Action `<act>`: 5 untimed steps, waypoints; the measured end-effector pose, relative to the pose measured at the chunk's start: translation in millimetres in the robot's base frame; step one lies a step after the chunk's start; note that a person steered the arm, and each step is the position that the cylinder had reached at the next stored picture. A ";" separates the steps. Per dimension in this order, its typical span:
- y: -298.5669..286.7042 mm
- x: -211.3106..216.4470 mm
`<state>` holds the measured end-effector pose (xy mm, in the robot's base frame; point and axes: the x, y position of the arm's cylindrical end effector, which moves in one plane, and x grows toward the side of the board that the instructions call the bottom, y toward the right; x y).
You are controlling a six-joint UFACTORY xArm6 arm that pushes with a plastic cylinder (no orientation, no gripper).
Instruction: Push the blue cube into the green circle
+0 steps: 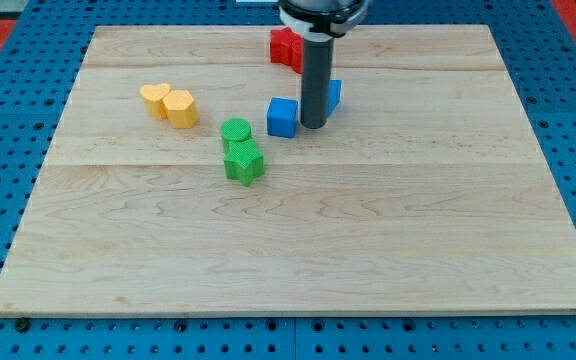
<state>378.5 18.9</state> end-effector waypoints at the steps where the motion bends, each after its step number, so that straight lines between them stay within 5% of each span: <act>1: -23.6 -0.2; 5: -37.2 -47.0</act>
<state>331.4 -18.3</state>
